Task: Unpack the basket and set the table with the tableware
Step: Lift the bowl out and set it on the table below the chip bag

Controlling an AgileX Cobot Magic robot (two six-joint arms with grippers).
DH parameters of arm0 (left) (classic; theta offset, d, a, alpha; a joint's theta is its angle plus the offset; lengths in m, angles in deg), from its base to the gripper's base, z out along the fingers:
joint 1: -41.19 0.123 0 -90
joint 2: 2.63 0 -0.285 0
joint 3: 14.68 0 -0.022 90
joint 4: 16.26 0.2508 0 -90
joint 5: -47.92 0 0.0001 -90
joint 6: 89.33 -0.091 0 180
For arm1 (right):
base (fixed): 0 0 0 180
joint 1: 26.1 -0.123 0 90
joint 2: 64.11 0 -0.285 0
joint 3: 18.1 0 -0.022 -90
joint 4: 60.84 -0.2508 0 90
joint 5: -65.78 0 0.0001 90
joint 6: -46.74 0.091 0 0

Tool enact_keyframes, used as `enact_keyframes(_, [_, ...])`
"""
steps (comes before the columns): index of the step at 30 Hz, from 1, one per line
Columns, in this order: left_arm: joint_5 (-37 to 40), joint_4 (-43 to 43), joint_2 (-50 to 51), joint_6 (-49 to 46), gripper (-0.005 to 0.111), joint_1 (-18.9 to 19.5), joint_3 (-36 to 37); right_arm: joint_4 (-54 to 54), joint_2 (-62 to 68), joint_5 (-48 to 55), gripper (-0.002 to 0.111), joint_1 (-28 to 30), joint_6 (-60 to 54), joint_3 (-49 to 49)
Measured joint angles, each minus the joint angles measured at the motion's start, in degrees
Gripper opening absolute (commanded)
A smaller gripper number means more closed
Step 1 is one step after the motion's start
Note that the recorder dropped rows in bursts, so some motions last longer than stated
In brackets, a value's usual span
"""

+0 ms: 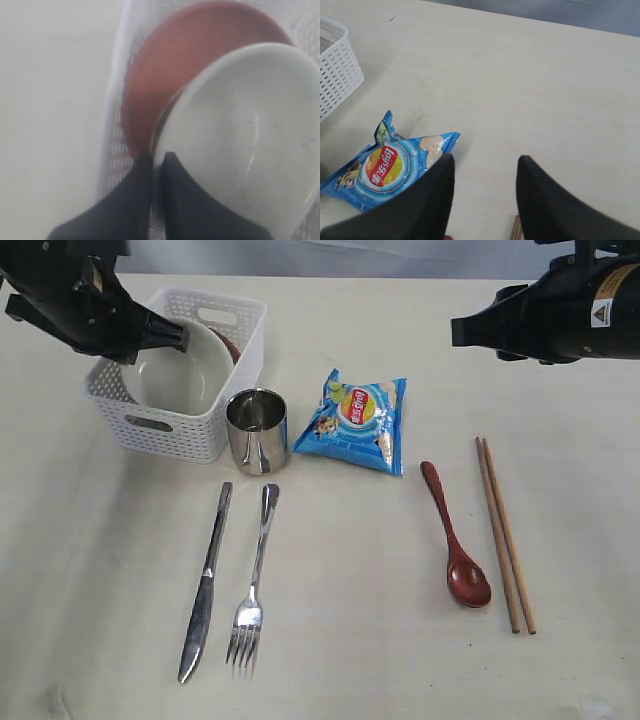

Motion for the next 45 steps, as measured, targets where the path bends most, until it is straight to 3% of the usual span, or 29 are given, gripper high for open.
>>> enact_keyframes(12, [3.84,0.04,-14.57,0.00,0.000,0.00,0.00,0.00,0.00,0.00,0.040,0.00,0.00,0.00])
enact_keyframes(17, [5.29,-6.63,-21.73,-6.12,0.000,-1.31,2.82,0.24,0.00,0.16,0.040,0.00,0.00,0.00])
enact_keyframes(24, [1.81,-23.06,-29.00,-18.94,0.000,-9.14,12.01,1.58,0.00,2.04,0.040,0.00,0.00,0.00])
enact_keyframes(34, [-4.94,-34.68,-30.14,-21.31,0.000,-21.46,19.90,4.32,-0.03,6.22,0.040,0.00,1.24,0.00])
enact_keyframes(38, [-5.92,-38.64,-25.57,-21.31,0.000,-26.41,19.89,15.42,-0.03,11.60,0.040,0.00,11.44,0.00])
enact_keyframes(42, [-6.31,-41.96,-17.90,-21.31,0.000,-27.50,19.89,25.74,-0.13,15.64,0.040,0.00,23.36,0.00])
enact_keyframes(45, [-7.24,-42.63,-14.36,-21.31,0.000,-28.91,19.79,26.70,-0.13,15.66,0.040,0.00,24.69,0.00])
